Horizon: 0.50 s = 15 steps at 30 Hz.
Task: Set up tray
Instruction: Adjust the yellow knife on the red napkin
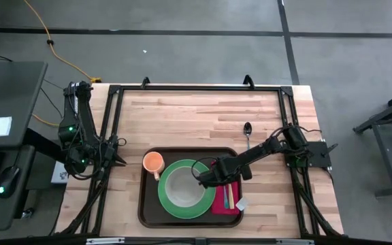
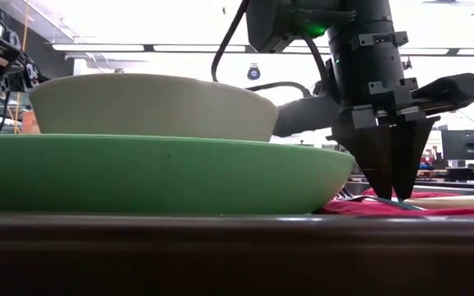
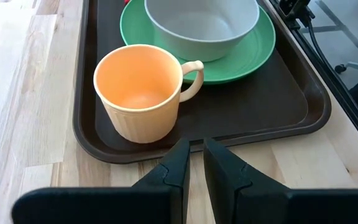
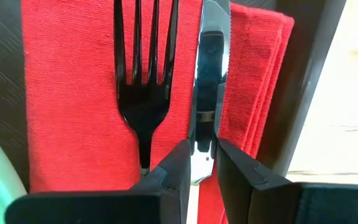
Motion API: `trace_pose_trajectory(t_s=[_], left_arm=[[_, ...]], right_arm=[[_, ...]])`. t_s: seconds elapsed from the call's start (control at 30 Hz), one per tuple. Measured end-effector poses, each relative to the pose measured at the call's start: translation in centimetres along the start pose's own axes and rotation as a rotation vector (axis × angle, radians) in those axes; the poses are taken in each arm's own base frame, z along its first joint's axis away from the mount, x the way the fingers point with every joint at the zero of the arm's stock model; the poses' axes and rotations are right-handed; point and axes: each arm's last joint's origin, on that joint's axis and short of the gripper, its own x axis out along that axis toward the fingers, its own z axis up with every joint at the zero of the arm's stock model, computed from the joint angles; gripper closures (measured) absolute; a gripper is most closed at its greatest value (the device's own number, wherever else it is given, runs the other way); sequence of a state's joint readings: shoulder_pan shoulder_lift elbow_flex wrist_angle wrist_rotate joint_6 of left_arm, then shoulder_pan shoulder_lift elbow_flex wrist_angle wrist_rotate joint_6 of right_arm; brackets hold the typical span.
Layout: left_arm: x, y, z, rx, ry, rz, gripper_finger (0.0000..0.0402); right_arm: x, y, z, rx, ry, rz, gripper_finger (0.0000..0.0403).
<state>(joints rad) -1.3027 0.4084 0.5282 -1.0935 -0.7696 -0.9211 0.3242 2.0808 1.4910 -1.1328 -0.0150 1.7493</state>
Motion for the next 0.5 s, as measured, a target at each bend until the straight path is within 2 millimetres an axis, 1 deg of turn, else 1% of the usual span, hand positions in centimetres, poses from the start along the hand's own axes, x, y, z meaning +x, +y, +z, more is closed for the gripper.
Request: trace_pose_trajectory(t_s=[0.37, 0.5], left_arm=[[0.00, 0.00, 0.00, 0.000, 0.000, 0.000, 0.0323], [0.00, 0.00, 0.00, 0.000, 0.000, 0.000, 0.0323]], right_arm=[[0.01, -0.02, 0.12, 0.001, 0.002, -0.004, 0.0372], [0.01, -0.02, 0.11, 0.000, 0.005, -0.005, 0.0371]])
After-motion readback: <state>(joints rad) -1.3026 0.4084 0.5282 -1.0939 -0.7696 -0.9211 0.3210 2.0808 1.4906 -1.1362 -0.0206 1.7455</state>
